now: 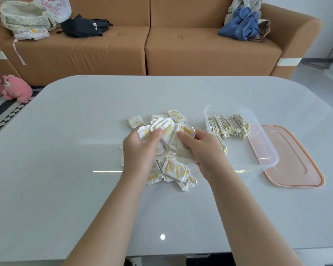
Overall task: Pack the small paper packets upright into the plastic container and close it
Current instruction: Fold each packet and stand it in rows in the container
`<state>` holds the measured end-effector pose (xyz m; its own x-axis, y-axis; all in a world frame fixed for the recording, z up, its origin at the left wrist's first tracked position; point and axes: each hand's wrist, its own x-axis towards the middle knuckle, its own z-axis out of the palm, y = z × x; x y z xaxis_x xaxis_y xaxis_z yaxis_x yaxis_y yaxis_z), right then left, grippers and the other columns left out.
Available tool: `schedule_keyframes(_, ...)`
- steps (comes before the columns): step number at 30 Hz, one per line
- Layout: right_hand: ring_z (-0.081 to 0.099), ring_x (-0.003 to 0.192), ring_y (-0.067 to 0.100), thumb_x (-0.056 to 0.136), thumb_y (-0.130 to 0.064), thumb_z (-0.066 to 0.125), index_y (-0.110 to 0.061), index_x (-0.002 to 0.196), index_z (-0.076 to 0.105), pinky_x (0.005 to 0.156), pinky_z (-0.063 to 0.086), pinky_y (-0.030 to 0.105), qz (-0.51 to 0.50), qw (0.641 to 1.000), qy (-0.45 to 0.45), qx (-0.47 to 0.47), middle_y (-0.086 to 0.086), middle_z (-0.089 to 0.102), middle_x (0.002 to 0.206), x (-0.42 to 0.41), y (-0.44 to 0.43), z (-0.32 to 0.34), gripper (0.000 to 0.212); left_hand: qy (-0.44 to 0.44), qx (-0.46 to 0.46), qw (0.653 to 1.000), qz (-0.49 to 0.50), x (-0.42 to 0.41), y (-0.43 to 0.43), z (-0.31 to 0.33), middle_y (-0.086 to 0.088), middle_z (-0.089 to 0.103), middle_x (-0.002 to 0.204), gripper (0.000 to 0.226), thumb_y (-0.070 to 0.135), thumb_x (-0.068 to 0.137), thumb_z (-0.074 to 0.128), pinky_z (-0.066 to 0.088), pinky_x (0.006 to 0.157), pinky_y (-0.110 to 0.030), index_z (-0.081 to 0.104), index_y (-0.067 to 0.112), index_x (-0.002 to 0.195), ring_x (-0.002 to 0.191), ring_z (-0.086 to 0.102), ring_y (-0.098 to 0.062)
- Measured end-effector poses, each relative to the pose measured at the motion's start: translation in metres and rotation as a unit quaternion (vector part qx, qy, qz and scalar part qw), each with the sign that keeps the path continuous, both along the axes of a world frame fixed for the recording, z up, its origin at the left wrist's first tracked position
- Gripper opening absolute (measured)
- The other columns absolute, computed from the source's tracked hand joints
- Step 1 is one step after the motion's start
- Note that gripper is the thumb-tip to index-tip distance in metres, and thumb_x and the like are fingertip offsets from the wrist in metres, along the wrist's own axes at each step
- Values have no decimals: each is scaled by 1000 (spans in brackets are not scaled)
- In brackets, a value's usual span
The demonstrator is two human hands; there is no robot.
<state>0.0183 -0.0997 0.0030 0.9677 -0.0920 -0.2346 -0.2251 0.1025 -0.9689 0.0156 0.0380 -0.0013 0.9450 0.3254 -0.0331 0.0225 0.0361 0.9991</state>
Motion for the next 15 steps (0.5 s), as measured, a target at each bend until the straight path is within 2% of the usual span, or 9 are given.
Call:
schedule_keyframes(3, 59, 74, 20, 88, -17, 66, -6, 89, 70, 71, 51, 35, -23, 998, -11, -55, 9, 63, 82, 2, 0, -1, 12, -8, -27, 998, 50, 3, 7, 0, 6, 73, 79, 5, 18, 82, 72, 57, 79, -37, 70, 22, 82, 75, 68, -11)
schedule_keyframes(6, 56, 74, 20, 88, -17, 65, -3, 89, 68, 72, 50, 37, -36, 998, -15, -55, 9, 60, 81, 3, -2, -1, 15, -25, -23, 996, 85, 4, 15, 3, 11, 70, 75, 7, 17, 84, 70, 52, 69, -24, 68, 23, 82, 66, 63, -1)
schedule_keyframes(8, 55, 74, 20, 89, -18, 65, 0, 91, 67, 72, 48, 36, -32, 998, -20, -52, 9, 59, 81, 3, -3, -1, 18, -26, -12, 996, 84, 4, 19, 3, 11, 69, 76, 8, 17, 85, 69, 49, 67, -20, 67, 24, 82, 65, 62, 1)
schedule_keyframes(12, 62, 78, 20, 92, -19, 62, -8, 96, 70, 80, 54, 43, -6, 1000, -21, 7, 7, 66, 84, 2, -2, 1, 14, -16, 29, 996, 88, 5, 24, 0, 13, 68, 75, 8, 19, 83, 69, 48, 70, -23, 66, 26, 81, 68, 62, -3)
schedule_keyframes(15, 64, 82, 21, 94, -16, 59, -10, 99, 70, 83, 54, 45, 31, 999, -19, 25, 8, 68, 89, 1, 0, 2, 13, 1, 23, 999, 44, 4, 23, 2, 9, 67, 73, 3, 19, 83, 70, 51, 71, -30, 68, 21, 82, 67, 60, -9)
